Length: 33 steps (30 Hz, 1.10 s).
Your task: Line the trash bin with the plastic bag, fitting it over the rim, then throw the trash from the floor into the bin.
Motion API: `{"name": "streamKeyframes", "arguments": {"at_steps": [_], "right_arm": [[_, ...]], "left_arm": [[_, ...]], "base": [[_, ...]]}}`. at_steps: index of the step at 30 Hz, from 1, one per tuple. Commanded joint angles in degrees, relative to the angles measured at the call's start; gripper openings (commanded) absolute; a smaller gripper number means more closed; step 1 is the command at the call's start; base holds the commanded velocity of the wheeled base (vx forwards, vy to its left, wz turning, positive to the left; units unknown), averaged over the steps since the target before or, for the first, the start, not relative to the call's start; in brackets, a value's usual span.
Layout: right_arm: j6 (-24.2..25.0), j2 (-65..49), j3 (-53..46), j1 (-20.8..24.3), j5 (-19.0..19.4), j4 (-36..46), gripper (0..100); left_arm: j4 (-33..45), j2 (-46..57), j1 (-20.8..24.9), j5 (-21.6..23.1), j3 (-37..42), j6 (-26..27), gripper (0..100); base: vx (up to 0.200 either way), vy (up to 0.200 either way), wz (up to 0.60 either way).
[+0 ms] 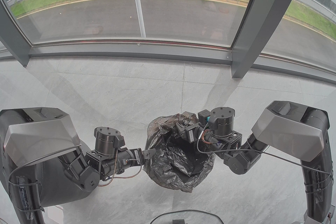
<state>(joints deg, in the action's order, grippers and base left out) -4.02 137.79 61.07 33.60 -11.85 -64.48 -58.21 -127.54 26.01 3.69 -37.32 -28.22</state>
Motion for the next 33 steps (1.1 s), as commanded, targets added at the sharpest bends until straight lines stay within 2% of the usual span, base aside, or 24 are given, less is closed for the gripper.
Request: {"name": "streamKeyframes", "arguments": {"at_steps": [1, 14, 20, 24, 28, 32, 33], "right_arm": [[-0.02, 0.37, 0.62, -1.52, -0.02, -0.04, 100], [0.07, -0.24, -0.17, -2.66, -0.02, -0.56, 100], [0.42, -3.49, -5.26, 0.50, -0.02, -0.91, 100], [0.68, -4.81, -8.25, 3.14, -0.10, -1.18, 100], [2.00, -6.31, -10.36, 4.81, -0.19, -1.44, 100], [2.09, -7.45, -11.15, 5.25, -1.33, -1.53, 100], [2.09, -8.24, -10.98, 5.16, -3.62, -1.44, 100]], "left_arm": [[-0.76, -2.89, -0.17, -1.23, 0.75, 1.24, 100], [-2.79, -2.28, -1.23, -1.23, 2.07, 0.98, 100], [-3.49, 0.10, 0.18, -1.41, 3.65, -1.13, 100], [-8.06, 2.47, 1.58, -1.32, 5.76, -4.74, 100], [-10.43, 5.28, 3.08, -1.14, 8.58, -5.35, 100], [-11.58, 7.48, 3.60, -1.14, 9.89, -5.88, 100], [-13.16, 9.85, 3.60, -1.14, 11.21, -6.32, 100]], "base": [[0.000, 0.000, 0.00], [0.000, 0.000, 0.00], [0.000, 0.000, 0.00], [0.000, 0.000, 0.00], [0.000, 0.000, 0.00], [0.000, 0.000, 0.00], [0.000, 0.000, 0.00]]}}
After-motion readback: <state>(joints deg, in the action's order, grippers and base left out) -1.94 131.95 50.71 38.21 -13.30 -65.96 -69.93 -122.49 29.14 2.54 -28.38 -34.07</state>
